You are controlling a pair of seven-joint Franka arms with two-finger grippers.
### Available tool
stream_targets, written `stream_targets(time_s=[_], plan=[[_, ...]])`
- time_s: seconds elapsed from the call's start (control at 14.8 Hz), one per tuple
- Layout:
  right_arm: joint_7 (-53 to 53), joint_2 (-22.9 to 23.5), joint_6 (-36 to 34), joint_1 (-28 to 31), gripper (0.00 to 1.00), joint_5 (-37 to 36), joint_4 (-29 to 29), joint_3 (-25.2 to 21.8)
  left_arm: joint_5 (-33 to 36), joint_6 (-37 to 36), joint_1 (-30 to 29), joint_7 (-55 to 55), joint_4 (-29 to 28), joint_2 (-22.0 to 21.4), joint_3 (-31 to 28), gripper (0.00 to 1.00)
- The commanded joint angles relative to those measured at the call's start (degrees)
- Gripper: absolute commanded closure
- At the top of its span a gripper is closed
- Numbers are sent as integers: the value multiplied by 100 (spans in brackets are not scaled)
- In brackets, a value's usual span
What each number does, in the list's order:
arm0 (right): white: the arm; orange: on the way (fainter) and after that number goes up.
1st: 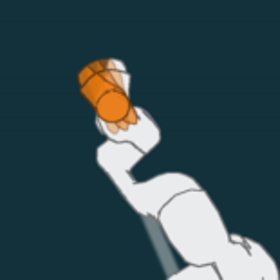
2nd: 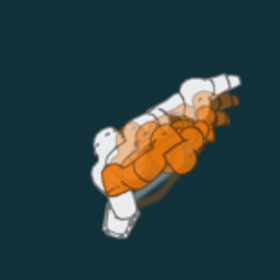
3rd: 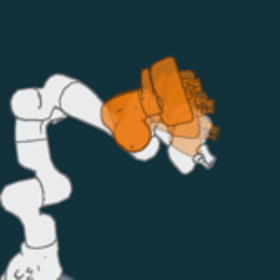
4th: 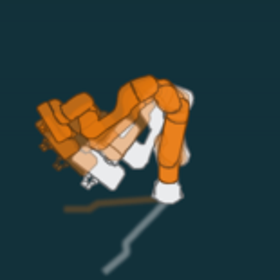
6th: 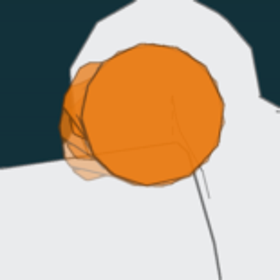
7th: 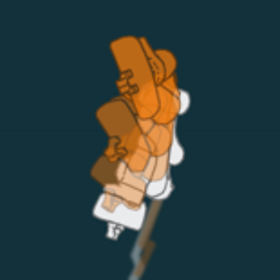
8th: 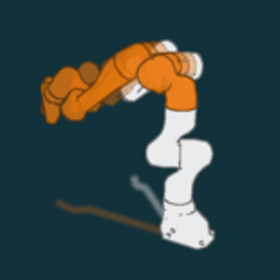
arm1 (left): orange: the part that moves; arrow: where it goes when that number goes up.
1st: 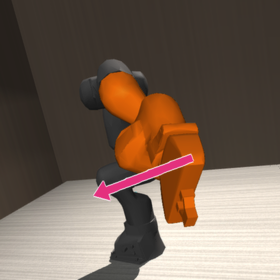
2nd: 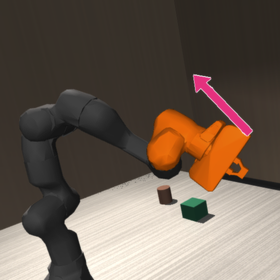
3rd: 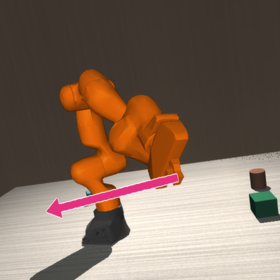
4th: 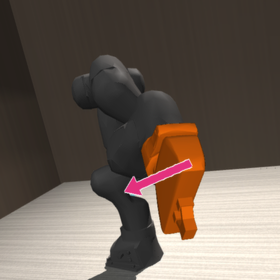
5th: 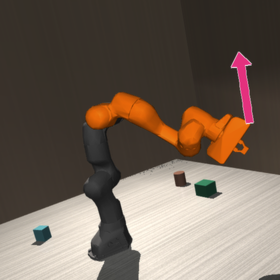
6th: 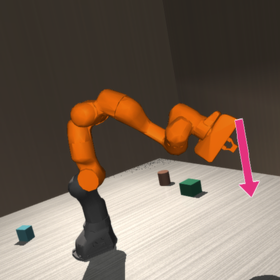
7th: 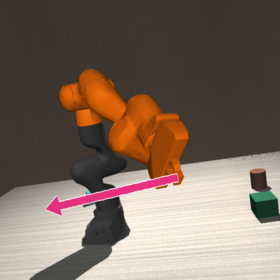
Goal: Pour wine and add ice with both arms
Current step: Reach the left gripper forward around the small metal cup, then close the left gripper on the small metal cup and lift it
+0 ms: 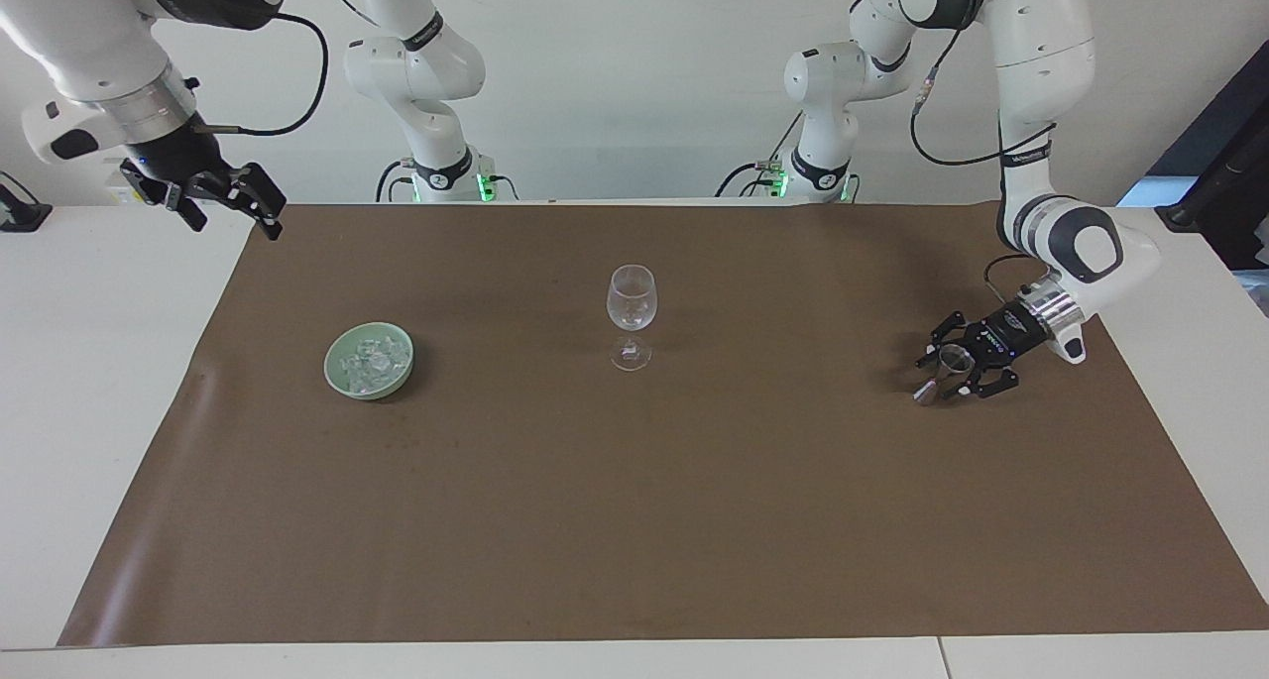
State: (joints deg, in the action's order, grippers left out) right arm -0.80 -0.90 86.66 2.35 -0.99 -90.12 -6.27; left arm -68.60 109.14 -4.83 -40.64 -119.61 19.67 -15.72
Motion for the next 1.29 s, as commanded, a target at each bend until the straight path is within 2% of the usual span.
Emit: stream_targets(time_s=[0.0, 0.34, 0.54, 0.88, 1.22], plan=[[141, -60, 26, 99, 0, 82, -85, 56, -109, 134, 62, 56, -194, -166, -28, 100], [141, -68, 18, 99, 0, 82, -85, 56, -180, 81, 62, 30, -186, -192, -28, 100], [141, -68, 18, 99, 0, 82, -85, 56, -180, 63, 70, -119, -168, -358, -37, 100], [141, -68, 26, 99, 0, 82, -85, 56, -101, -314, 264, -655, -194, -1122, -72, 100], [141, -68, 26, 99, 0, 82, -85, 56, 294, -797, 439, -1551, -203, -1834, -54, 100]])
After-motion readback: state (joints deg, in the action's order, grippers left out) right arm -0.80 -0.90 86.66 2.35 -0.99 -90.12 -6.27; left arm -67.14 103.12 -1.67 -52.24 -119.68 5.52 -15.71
